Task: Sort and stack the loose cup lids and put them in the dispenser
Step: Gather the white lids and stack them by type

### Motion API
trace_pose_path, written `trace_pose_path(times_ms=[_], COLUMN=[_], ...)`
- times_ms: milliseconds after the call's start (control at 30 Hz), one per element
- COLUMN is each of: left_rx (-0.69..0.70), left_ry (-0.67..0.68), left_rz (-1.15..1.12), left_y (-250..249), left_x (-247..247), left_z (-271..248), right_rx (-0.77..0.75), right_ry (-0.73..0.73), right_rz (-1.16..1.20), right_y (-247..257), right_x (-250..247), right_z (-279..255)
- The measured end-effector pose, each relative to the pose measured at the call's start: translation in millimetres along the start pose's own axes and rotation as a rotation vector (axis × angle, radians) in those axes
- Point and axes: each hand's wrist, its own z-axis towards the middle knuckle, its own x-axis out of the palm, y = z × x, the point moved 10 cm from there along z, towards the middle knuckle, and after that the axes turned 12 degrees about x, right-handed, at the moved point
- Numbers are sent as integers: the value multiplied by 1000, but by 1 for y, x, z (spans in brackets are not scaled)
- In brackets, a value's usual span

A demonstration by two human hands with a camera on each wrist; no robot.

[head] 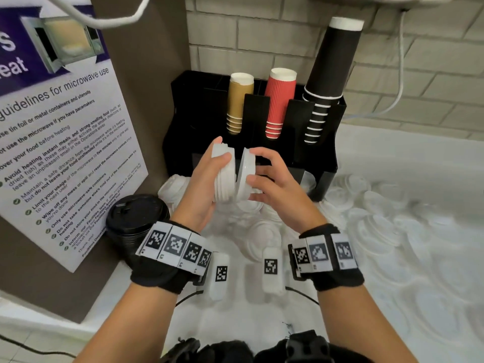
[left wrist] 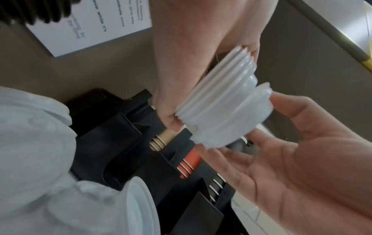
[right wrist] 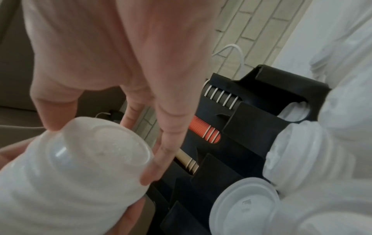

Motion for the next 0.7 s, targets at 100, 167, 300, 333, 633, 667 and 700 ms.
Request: trace_pose_path(times_ms=[100, 167, 300, 333, 633, 667, 700], left_rx=[5, 3, -25, -37, 4, 8, 13], left_ry=[15, 33, 91, 111, 122, 121, 121], left_rz=[29, 43, 67, 68, 72, 69, 65], left_y=[4, 7, 9, 10, 3, 3, 2], left_x=[8, 13, 15, 15, 21, 21, 22], left_z=[-3, -5, -7, -8, -11, -11, -11], right_rx=[-54, -74, -86, -85, -109, -110, -111], right_ry=[-47, -69, -65, -55, -71, -71, -68], right_rz=[23, 37, 30, 27, -24, -21, -17], right_y=[4, 6, 8, 9, 16, 16, 17], right_x=[-1, -1, 0, 0, -1, -1, 0], right_z=[-8, -11, -15, -16, -17, -17, -17])
